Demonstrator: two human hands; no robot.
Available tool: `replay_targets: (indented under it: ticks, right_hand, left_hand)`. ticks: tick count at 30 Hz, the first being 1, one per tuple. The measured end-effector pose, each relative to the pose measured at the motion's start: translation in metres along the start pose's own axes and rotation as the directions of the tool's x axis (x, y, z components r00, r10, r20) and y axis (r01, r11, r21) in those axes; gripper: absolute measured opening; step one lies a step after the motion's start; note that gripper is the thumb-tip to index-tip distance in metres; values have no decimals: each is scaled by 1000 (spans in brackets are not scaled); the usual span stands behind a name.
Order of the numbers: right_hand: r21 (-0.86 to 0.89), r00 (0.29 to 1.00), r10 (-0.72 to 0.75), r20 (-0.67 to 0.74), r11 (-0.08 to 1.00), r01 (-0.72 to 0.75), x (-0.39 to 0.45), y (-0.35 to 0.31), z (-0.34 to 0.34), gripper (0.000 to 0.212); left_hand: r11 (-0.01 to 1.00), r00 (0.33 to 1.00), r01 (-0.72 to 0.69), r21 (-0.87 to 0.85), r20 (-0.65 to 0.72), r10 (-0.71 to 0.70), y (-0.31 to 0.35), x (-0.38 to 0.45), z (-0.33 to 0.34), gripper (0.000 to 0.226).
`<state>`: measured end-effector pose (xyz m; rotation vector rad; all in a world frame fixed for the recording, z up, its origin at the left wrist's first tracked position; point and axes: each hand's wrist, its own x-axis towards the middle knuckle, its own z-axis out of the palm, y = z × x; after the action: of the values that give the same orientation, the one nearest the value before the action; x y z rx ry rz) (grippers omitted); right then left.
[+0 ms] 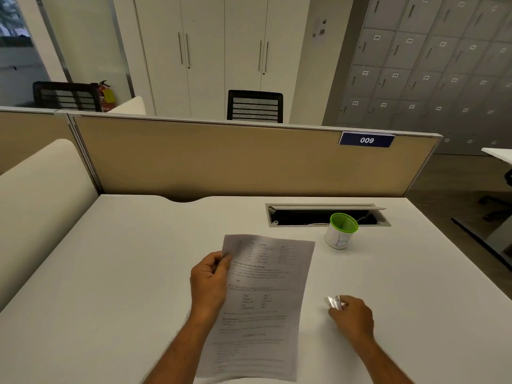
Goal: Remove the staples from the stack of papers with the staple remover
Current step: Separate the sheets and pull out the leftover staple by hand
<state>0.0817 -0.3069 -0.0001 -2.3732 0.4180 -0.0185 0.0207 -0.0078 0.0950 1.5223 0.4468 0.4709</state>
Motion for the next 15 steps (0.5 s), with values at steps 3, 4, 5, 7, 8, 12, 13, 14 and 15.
replay_targets:
  ticks: [3, 4, 5, 7, 8, 12, 13, 14, 15]
  right_hand:
    - [-85, 998, -65, -8, 994, 64, -1, 12, 14, 32]
    - [-108, 997, -71, -9, 992, 69, -1, 13, 16, 39]
    - [-126, 997, -79, -5, 989, 78, 1, 15, 19, 43]
    - [-156, 997, -75, 24, 985, 77, 1, 12, 21, 44]
    - [-210, 997, -68, 20, 975, 71, -1, 8, 20, 39]
    - [106, 987, -147, -63, 983, 153, -11, -14, 13, 36]
    - [380, 990, -142, 23, 917, 123, -18, -24, 9, 34]
    - [574, 972, -166, 166, 818, 42, -27, -36, 4, 38]
    - [675, 925, -233, 301, 737, -34, -33, -43, 2, 44]
  left_hand:
    - [1000, 1000, 14, -14, -10, -14, -1, 0, 0, 16]
    - [1000, 1000, 18, -17, -10, -18, -1, 0, 0, 16]
    - [1000, 1000, 20, -19, -10, -20, -1, -1, -1, 16]
    - [999, 1000, 24, -30, -9, -24, -1, -1, -1, 15]
    - [999, 1000, 29, -38, -5, -29, 0, -2, -2, 15]
    - [998, 999, 37, -60, -4, -37, 0, -1, -2, 15]
    - [997, 999, 40, -63, -8, -40, -1, 0, -2, 14]
    - [997, 999, 42, -67, -12, -43, -2, 0, -3, 14]
    - [997, 999, 45, -70, -15, -47, -3, 2, -3, 14]
